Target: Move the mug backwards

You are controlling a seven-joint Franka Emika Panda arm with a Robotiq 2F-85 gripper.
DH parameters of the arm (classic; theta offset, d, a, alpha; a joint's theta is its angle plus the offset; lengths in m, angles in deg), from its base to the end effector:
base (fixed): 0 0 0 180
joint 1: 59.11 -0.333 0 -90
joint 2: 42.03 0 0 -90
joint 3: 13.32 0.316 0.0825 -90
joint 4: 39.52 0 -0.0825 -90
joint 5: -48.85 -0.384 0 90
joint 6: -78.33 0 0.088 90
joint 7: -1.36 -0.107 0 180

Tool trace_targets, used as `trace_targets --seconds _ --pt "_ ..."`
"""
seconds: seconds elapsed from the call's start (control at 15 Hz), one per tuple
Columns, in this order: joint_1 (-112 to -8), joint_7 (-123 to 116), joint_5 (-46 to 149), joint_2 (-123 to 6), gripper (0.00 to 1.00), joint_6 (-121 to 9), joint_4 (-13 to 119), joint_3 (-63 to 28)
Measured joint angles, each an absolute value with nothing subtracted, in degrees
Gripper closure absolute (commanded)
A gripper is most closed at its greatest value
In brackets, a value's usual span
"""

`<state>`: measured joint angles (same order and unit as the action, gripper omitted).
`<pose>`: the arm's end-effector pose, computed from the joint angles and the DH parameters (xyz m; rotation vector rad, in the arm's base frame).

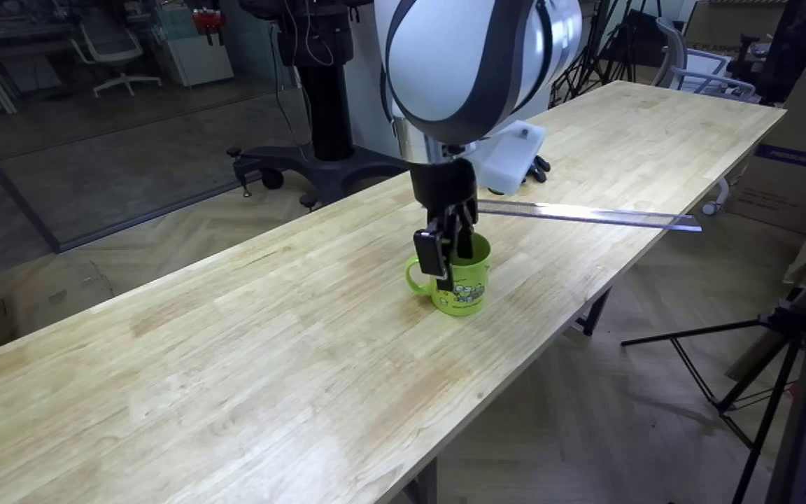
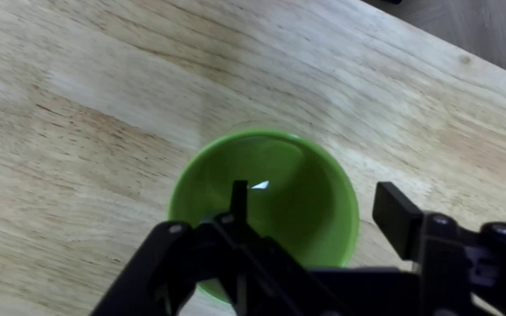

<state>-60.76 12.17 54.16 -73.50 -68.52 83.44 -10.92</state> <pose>0.5471 0.0412 0.1313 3.0755 0.5209 -0.2063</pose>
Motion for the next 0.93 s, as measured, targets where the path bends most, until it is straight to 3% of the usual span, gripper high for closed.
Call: trace_targets --seconds 0.47,0.93 --pt "-61.9 6.5 53.3 -74.3 0.99 -66.1 81.2 -11.0" --pt "-62.0 2.3 50.4 -74.3 0.97 -64.8 80.8 -11.5"
